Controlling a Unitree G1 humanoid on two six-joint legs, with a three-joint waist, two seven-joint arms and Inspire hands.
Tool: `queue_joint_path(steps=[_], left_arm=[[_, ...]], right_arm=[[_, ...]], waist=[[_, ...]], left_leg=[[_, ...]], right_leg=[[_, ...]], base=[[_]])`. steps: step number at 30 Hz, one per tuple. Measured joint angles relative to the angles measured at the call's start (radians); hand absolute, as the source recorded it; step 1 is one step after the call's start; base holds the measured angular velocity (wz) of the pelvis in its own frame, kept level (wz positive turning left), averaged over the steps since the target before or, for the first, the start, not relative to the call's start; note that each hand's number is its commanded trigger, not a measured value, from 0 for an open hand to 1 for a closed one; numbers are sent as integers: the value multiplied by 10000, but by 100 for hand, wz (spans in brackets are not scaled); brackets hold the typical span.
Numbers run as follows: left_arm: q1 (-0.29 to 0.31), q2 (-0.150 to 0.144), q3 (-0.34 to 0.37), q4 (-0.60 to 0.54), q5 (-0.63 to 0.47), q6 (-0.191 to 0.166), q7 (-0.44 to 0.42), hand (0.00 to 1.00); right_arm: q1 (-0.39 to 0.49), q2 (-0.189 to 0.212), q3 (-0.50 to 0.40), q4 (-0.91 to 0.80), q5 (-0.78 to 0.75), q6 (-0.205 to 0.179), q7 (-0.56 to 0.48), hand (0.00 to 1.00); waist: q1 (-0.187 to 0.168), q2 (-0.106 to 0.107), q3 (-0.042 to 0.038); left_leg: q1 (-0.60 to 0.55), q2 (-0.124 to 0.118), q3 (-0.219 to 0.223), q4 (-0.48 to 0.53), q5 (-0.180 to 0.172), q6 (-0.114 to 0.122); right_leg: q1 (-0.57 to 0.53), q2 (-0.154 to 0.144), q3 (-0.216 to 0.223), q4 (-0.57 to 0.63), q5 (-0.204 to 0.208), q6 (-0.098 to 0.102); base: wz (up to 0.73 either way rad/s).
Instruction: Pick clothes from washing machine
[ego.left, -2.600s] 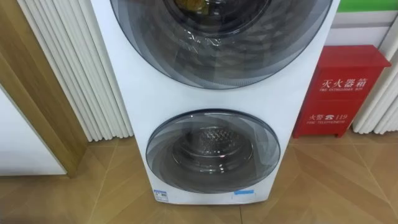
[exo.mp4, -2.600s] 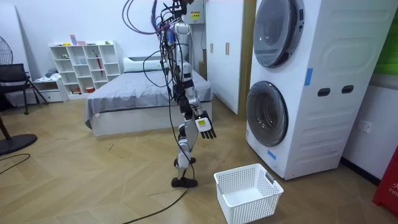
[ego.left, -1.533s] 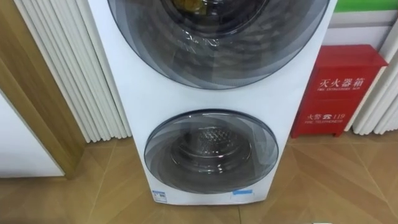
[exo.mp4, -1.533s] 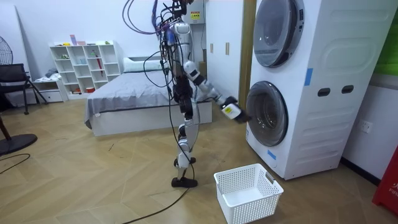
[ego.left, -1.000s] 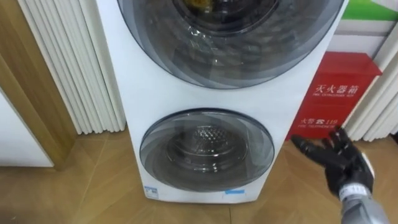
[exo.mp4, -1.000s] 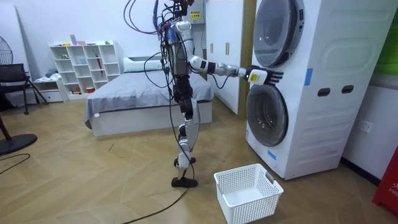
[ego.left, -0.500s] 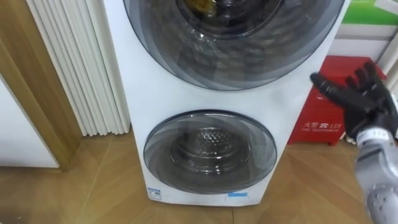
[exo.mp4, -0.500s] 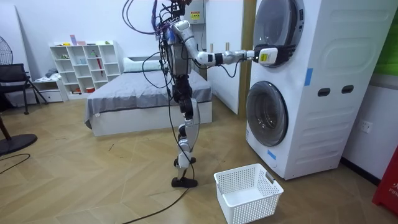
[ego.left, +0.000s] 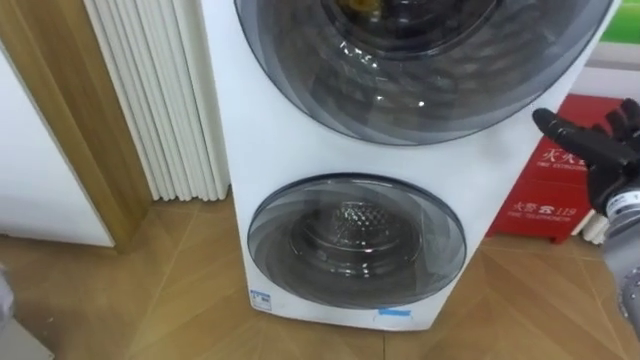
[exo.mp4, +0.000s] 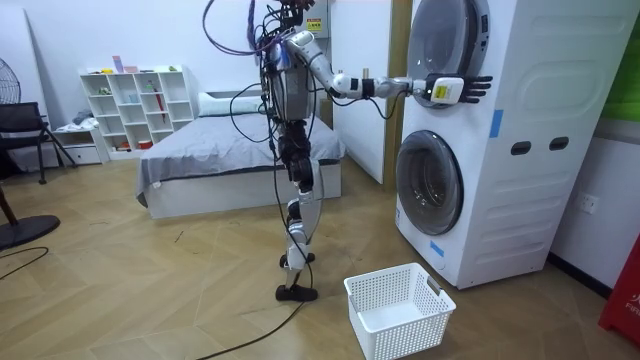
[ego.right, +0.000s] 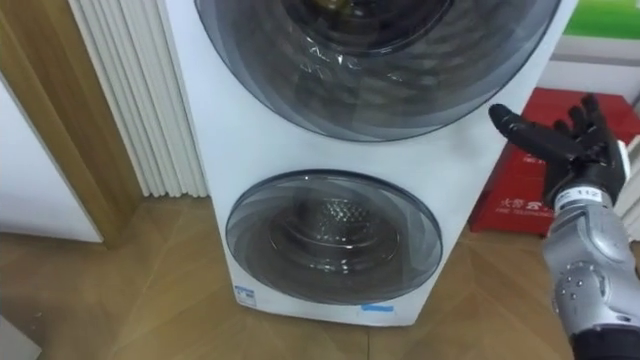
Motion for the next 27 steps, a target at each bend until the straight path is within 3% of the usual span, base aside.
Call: queue_joint_path(steps=[10, 27], left_arm=[[-3, 133, 69, 15, 881, 160, -5, 0], [-117, 215, 56, 21, 888, 200, -202, 0]], right_arm=[[-840, -201, 53, 2, -50, 145, 519, 0], [-1617, -476, 135, 13, -80, 153, 968, 0]], waist=[[90, -74, -29], [107, -166, -49]], left_leg=[[-30, -23, -211, 38, 8, -13], [-51, -58, -268, 59, 9, -13]], right_leg=[[61, -1, -209, 4, 0, 0], [32, -17, -251, 0, -1, 1]], base=[[5], [2]])
